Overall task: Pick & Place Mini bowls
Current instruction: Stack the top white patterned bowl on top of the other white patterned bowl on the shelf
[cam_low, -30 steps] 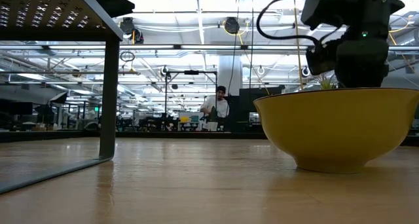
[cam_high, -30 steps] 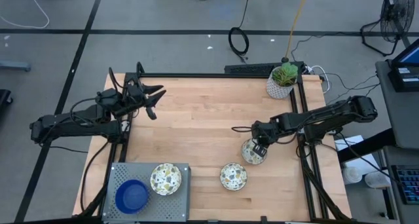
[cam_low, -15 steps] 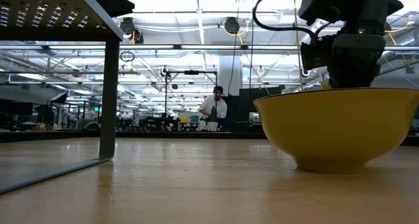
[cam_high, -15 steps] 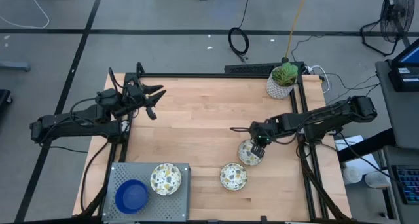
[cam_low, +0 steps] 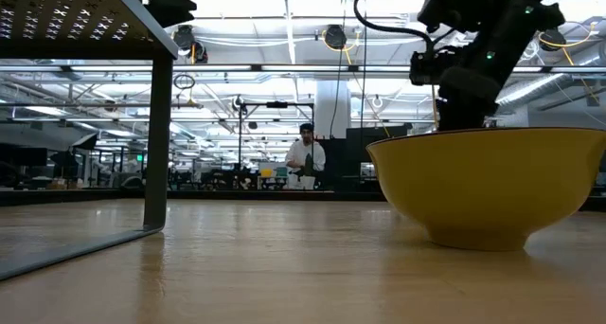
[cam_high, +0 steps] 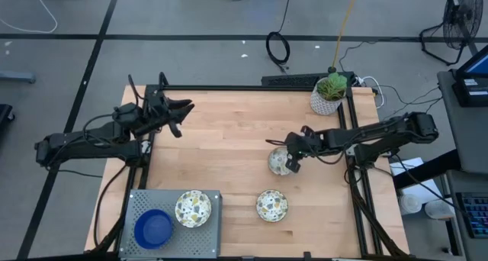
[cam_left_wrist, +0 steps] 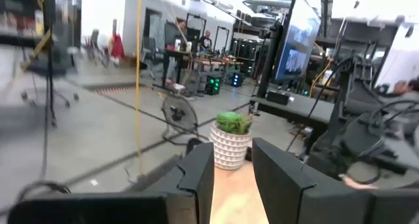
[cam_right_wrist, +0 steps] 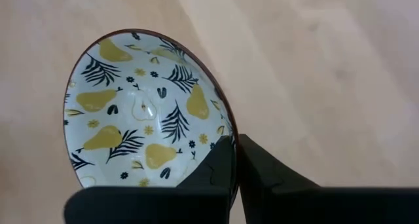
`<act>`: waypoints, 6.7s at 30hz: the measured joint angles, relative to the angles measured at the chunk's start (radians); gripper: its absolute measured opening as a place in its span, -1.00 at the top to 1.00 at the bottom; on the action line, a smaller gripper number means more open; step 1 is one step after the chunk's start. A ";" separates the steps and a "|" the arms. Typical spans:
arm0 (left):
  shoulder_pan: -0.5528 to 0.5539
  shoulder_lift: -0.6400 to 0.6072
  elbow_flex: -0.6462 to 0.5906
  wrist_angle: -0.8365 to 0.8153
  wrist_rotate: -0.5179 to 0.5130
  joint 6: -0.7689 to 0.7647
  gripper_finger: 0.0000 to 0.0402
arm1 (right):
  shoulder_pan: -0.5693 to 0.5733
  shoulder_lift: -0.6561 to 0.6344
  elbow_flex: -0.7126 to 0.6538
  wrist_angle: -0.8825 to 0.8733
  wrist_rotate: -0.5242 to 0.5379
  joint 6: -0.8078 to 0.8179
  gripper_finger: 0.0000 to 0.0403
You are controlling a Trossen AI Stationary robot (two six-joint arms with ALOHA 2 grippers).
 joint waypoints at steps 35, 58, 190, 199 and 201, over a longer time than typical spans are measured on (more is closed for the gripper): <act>-0.011 0.080 0.000 0.032 -0.018 -0.167 0.46 | -0.136 0.233 -0.178 1.436 0.146 -0.728 1.00; -0.138 0.358 0.000 0.225 0.009 0.001 0.46 | -0.234 0.236 0.109 1.319 0.092 -0.973 1.00; -0.337 0.447 0.545 -0.485 -0.497 0.119 0.96 | -0.213 0.236 0.156 0.915 -0.145 -0.727 0.45; -0.363 0.525 0.911 -1.171 0.301 -0.255 0.96 | -0.234 0.237 0.156 0.894 -0.144 -0.721 0.43; -0.393 0.537 0.938 -1.254 0.408 -0.306 0.96 | -0.236 0.237 0.156 0.891 -0.144 -0.721 0.43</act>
